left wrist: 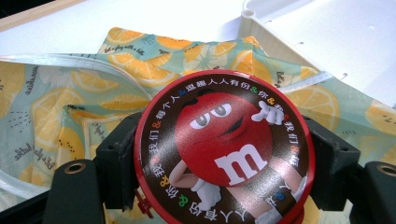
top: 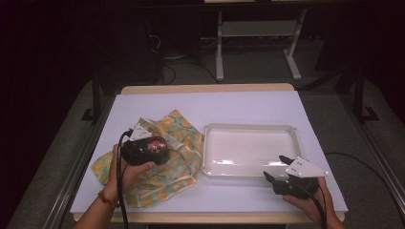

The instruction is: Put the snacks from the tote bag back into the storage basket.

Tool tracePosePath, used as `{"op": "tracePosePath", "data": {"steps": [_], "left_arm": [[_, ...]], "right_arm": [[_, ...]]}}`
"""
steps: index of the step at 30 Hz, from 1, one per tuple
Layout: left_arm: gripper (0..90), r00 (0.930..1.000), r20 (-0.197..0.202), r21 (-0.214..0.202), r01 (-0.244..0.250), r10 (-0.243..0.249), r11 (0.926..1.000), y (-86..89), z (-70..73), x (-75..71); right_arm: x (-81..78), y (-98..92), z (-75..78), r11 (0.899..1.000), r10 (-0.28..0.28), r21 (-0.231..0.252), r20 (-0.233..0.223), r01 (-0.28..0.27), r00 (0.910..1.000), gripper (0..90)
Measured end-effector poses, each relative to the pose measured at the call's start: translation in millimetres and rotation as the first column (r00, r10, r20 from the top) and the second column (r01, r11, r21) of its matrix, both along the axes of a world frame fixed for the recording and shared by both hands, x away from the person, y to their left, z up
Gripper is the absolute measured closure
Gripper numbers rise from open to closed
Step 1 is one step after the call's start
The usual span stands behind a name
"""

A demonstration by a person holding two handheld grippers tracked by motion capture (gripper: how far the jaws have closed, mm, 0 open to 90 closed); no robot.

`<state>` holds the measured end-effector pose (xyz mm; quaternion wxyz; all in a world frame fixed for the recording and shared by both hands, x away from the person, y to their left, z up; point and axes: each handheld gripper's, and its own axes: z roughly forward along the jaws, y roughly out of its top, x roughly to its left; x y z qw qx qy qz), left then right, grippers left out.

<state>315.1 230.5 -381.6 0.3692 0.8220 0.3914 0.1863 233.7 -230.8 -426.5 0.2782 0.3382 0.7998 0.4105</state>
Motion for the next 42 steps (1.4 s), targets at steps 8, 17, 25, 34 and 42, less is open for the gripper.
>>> {"op": "tracePosePath", "data": {"steps": [8, 17, 25, 34, 42], "left_arm": [[25.5, 1.0000, 0.008, -0.004, 0.002, -0.002, 1.0000, -0.2, 3.3, -0.1], [25.5, 0.9999, 0.014, -0.004, 0.007, -0.007, 1.0000, -0.2, 7.4, 0.0], [25.5, 0.9999, 0.008, 0.006, 0.011, -0.011, 0.9999, -0.7, 10.4, 0.4], [25.5, 0.9997, 0.006, 0.020, 0.022, -0.022, 0.9996, -5.2, 12.4, 3.1], [25.5, 0.9992, 0.009, 0.013, 0.039, -0.039, 0.9992, -13.1, 14.1, 5.5]], "right_arm": [[-0.1, 0.3, 0.2, 1.000, 0.000, 0.001, -0.001, 0.000, 1.0000, 24.9], [1.3, 1.1, -0.6, 1.000, 0.006, -0.003, 0.000, -0.006, 1.0000, 25.0], [1.3, 1.8, -1.4, 1.000, 0.003, -0.005, -0.007, -0.003, 1.0000, 25.0], [1.5, 1.9, -1.6, 1.000, 0.004, -0.006, -0.008, -0.004, 1.0000, 25.0], [1.7, 1.8, -1.9, 1.000, 0.003, -0.006, -0.009, -0.003, 1.0000, 25.0]]}}
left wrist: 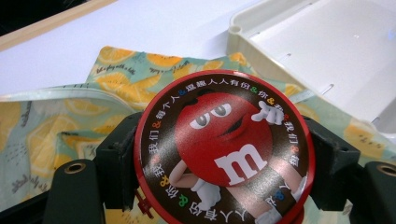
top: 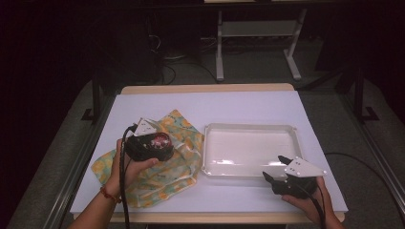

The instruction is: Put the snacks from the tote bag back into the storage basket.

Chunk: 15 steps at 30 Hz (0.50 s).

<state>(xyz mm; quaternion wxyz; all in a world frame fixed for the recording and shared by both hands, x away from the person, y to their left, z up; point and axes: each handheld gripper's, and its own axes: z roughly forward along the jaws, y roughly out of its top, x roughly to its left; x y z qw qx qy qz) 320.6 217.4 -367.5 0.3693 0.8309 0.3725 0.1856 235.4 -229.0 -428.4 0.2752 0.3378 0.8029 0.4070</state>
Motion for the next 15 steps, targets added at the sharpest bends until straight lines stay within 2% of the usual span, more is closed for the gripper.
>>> {"op": "tracePosePath", "data": {"steps": [4, 15], "left_arm": [[25.5, 0.9999, 0.010, -0.014, 0.009, -0.008, 0.9999, -3.7, 4.9, 1.4], [25.5, 0.9992, 0.022, -0.014, 0.035, -0.035, 0.9993, -12.4, 14.4, 2.8]], "right_arm": [[0.1, 0.2, -0.5, 1.000, -0.001, 0.001, -0.002, 0.001, 1.0000, 25.0], [0.1, -0.2, -0.7, 1.000, -0.002, 0.004, -0.001, 0.002, 1.0000, 25.0]]}}
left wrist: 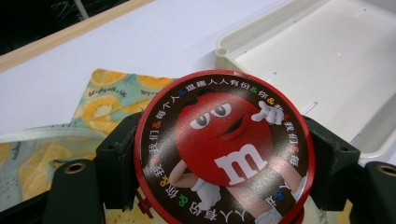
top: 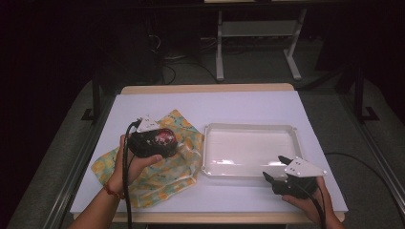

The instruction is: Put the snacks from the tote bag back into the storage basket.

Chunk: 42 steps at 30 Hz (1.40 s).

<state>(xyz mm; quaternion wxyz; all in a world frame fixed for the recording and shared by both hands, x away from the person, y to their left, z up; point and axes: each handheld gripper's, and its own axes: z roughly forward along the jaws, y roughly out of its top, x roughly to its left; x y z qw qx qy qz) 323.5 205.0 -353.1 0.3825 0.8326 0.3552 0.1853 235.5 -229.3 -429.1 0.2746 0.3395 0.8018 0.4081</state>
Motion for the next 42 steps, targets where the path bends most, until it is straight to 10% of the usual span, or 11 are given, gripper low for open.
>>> {"op": "tracePosePath", "data": {"steps": [42], "left_arm": [[25.5, 0.9979, -0.010, -0.004, 0.065, -0.065, 0.9979, -32.3, 10.5, 11.4]], "right_arm": [[0.4, -0.5, -0.9, 1.000, 0.000, -0.008, -0.004, 0.000, 1.0000, 24.9]]}}
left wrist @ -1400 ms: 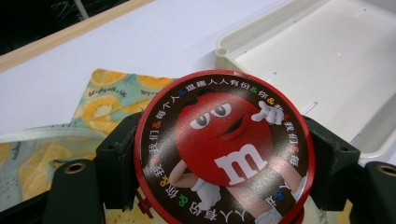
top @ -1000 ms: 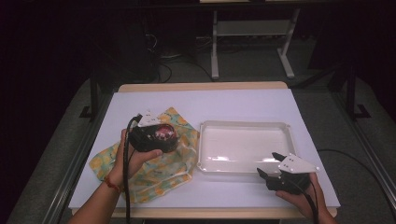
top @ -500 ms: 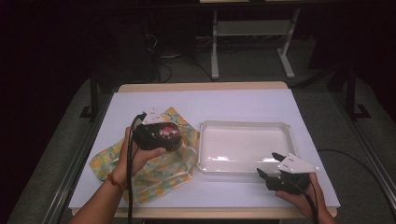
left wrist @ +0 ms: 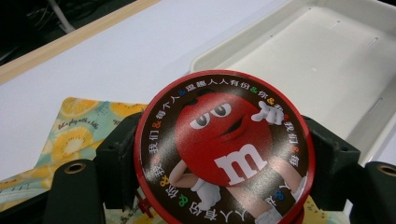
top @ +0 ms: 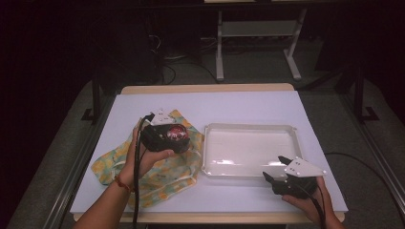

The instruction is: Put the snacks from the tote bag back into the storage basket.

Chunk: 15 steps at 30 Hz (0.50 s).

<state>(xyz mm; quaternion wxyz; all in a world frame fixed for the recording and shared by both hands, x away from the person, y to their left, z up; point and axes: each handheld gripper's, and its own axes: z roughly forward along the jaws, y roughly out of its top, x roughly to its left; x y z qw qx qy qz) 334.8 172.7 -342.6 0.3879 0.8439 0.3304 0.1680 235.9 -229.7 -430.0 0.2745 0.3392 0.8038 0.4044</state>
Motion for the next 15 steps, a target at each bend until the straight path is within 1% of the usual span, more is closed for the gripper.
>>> {"op": "tracePosePath", "data": {"steps": [8, 12, 15], "left_arm": [[25.5, 1.0000, -0.001, -0.006, 0.008, -0.008, 1.0000, -6.4, 0.3, 2.2], [25.5, 0.9999, -0.003, -0.020, 0.014, -0.014, 0.9997, -9.9, 0.2, 3.1], [25.5, 0.9998, -0.002, -0.021, 0.018, -0.018, 0.9996, -13.4, -0.4, 3.2]], "right_arm": [[0.0, 0.3, -0.1, 1.000, 0.001, 0.001, 0.001, -0.001, 1.0000, 25.0], [-0.2, 0.2, 0.0, 1.000, 0.000, 0.001, -0.002, 0.000, 1.0000, 25.0], [-0.4, 0.1, 0.2, 1.000, 0.001, 0.001, 0.000, -0.001, 1.0000, 25.0]]}}
